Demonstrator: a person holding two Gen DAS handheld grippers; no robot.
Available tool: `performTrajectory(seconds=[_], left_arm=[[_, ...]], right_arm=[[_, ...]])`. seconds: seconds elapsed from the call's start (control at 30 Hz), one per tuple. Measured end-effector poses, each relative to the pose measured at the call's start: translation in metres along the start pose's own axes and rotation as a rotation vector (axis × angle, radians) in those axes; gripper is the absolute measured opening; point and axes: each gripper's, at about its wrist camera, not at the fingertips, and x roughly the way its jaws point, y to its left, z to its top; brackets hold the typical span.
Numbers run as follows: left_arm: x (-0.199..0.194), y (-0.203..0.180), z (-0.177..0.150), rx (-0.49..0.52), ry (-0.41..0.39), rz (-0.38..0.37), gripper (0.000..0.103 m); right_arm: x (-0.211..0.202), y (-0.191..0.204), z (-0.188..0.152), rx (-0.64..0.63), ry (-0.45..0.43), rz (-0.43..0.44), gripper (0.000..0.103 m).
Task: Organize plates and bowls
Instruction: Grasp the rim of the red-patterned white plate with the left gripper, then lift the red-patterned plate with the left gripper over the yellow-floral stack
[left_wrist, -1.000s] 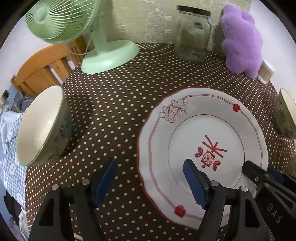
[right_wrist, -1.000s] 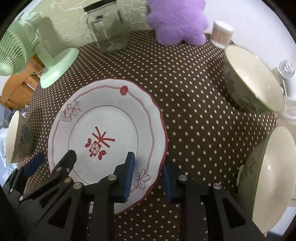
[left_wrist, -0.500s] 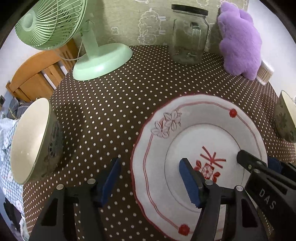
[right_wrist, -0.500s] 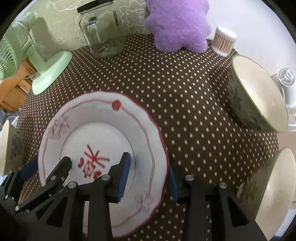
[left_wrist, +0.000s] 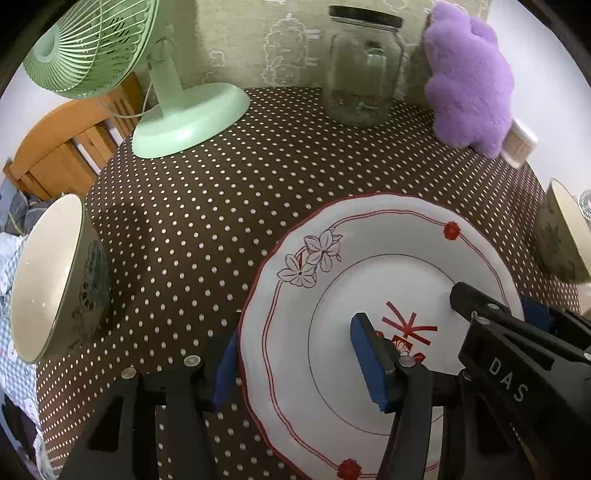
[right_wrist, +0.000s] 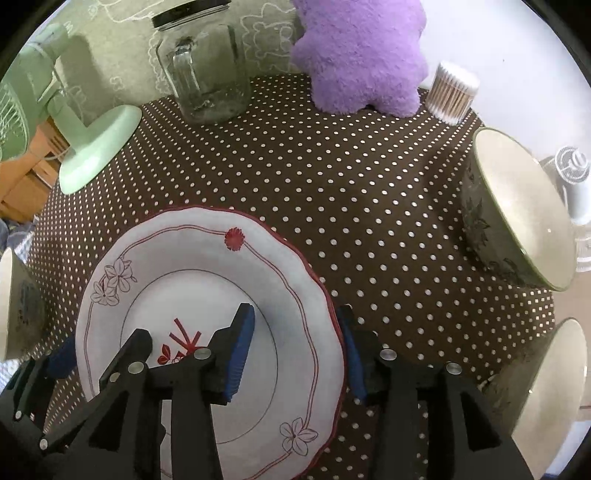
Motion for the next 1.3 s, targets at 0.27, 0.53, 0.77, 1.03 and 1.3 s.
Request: performTrajectory(seconds=[0.27, 0.53, 0.77, 1.03, 1.3], left_arm=[[-0.021, -0.013, -0.017, 0.047, 0.001, 0.007, 0.059], [-0.048, -0.020, -0.032, 0.094, -0.011, -0.002, 0.059], [-0.076, -0.017, -0.042, 0.093, -0.033, -0.011, 0.059], [-0.106, -0.003, -0.061, 0.095, -0.051, -0.056, 0.059], [-0.131, 0.023, -0.092, 0.090, -0.069, -0.074, 0.059]], right_arm=[[-0.017, -0.011, -0.020, 0.016, 0.015, -0.010, 0.050], [-0.046, -0.021, -0.046, 0.056, 0.003, -0.011, 0.050], [-0.077, -0.024, -0.059, 0.059, -0.029, -0.012, 0.050], [-0.108, -0.012, -0.078, 0.050, -0.054, -0.049, 0.050], [-0.134, 0.012, -0.111, 0.016, -0.070, -0.066, 0.050]])
